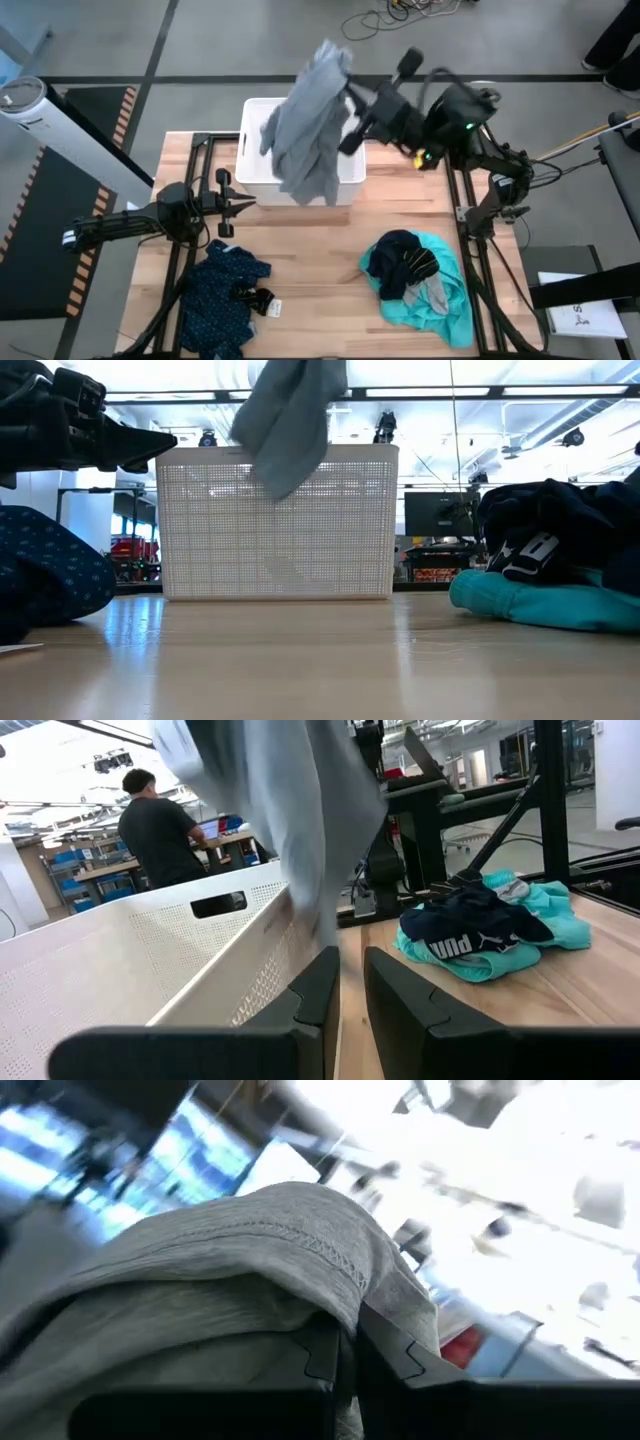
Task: Sort clothes
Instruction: Put the gray shirt into the white laundry bin
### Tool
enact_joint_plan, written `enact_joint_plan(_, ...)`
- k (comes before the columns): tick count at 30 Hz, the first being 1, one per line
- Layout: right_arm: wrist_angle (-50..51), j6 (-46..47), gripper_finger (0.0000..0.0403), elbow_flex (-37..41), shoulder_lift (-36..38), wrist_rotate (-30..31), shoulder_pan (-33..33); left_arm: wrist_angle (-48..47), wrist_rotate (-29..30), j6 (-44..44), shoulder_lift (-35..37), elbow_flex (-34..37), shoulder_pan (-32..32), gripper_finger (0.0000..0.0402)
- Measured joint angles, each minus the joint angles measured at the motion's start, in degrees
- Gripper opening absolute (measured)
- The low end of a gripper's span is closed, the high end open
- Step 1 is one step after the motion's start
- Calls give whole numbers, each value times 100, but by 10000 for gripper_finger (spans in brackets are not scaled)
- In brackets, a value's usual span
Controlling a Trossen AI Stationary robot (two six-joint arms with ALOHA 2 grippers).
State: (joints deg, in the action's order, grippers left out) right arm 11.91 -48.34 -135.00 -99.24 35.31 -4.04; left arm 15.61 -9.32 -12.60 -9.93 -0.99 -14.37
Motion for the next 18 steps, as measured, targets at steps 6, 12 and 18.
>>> enact_joint_plan(6, -709, -338, 0, -2, -9, -154, 470, 0, -2, -4, 0, 0, 0, 38)
enact_joint_plan(12, -760, 228, 0, -2, -23, -669, 1106, 5, -2, -26, 0, 0, 1, 38)
enact_joint_plan(18, -1487, 744, 0, -2, -228, -1405, 1663, 36, -2, -27, 0, 0, 0, 38)
